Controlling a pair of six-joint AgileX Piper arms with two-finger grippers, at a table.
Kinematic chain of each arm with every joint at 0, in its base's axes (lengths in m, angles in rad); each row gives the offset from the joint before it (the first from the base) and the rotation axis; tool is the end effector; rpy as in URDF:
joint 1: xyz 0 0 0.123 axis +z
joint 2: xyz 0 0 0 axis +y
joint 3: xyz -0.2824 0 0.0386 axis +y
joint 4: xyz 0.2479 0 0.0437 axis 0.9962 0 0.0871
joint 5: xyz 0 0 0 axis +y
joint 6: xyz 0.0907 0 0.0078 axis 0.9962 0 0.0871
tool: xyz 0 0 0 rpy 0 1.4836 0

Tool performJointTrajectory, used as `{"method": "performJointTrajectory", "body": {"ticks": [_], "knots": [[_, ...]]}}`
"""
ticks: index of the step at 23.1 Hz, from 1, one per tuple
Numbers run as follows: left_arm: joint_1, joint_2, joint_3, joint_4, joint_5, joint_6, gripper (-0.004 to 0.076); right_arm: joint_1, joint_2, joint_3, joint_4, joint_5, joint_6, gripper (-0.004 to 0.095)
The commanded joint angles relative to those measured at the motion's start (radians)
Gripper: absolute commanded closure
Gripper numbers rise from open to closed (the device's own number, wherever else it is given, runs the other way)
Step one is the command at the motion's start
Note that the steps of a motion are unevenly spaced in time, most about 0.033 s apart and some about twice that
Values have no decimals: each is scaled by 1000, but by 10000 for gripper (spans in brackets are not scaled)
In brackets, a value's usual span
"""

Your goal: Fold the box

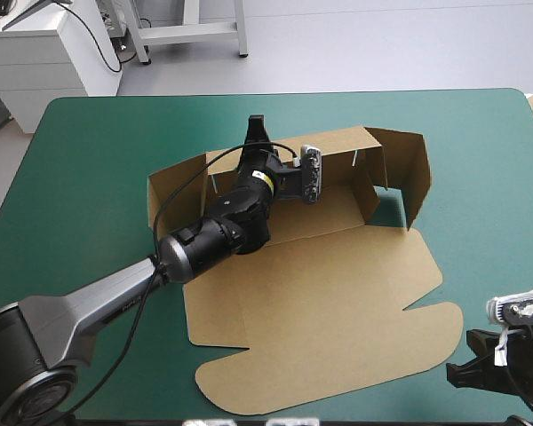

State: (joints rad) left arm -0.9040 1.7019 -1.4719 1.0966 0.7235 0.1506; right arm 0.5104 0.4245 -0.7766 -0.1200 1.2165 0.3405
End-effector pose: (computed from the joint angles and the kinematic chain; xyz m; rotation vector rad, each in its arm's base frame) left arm 0.2834 -0.2733 0.3470 1.5309 1.4082 0.7894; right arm 0.0405 0.0110 0.3376 -0.1933 2.3473 0.2677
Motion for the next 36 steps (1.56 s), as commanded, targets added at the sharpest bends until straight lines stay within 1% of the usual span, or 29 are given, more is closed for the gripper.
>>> {"method": "performJointTrajectory", "body": {"ticks": [1,2,3,6,7,10,12,14,17,19,22,24,26,27,30,31,32,33,34,35,36], "knots": [[-5,-88,118,382,-36,-244,731,-8,6,-26,-14,-86,0,927],[-5,-94,147,441,-36,-279,731,-8,6,-26,-12,-90,0,927],[-5,-96,197,554,-40,-362,731,-8,8,-26,-14,-94,0,927],[-5,-94,259,693,-62,-480,731,-8,28,-26,-17,-92,23,927],[-5,-94,262,680,-76,-479,731,-8,55,-26,-27,-92,34,927],[-5,-94,262,691,-73,-484,731,-8,121,-31,-70,-94,48,927],[-5,-94,262,689,-72,-484,731,-8,188,-54,-136,-112,64,927],[-5,-92,262,689,-74,-484,731,-8,292,-115,-236,-149,71,929],[-5,-92,262,687,-74,-484,731,-10,489,-291,-372,-129,44,929],[-5,-92,262,687,-74,-484,731,-10,571,-392,-391,-127,10,929],[-5,-92,262,687,-74,-484,731,-30,684,-547,-384,-132,-66,929],[-5,-92,262,687,-74,-484,731,-71,756,-648,-355,-140,-123,929],[-5,-92,262,687,-74,-484,731,-142,823,-755,-291,-144,-202,929],[-5,-92,262,687,-74,-484,731,-176,848,-805,-240,-145,-239,929],[-5,-92,262,687,-74,-484,731,-316,935,-917,-29,-147,-382,929],[-5,-92,262,687,-74,-484,731,-359,965,-943,53,-154,-431,929],[-5,-92,262,687,-74,-492,731,-428,1020,-974,193,-186,-503,929],[-5,-92,262,687,-74,-504,731,-449,1045,-980,237,-207,-526,929],[-5,-92,262,687,-74,-516,731,-489,1095,-989,292,-256,-534,929],[-5,-92,262,687,-74,-516,731,-499,1115,-991,305,-271,-534,929],[-5,-92,262,687,-74,-516,731,-514,1163,-993,310,-310,-534,929]]}}
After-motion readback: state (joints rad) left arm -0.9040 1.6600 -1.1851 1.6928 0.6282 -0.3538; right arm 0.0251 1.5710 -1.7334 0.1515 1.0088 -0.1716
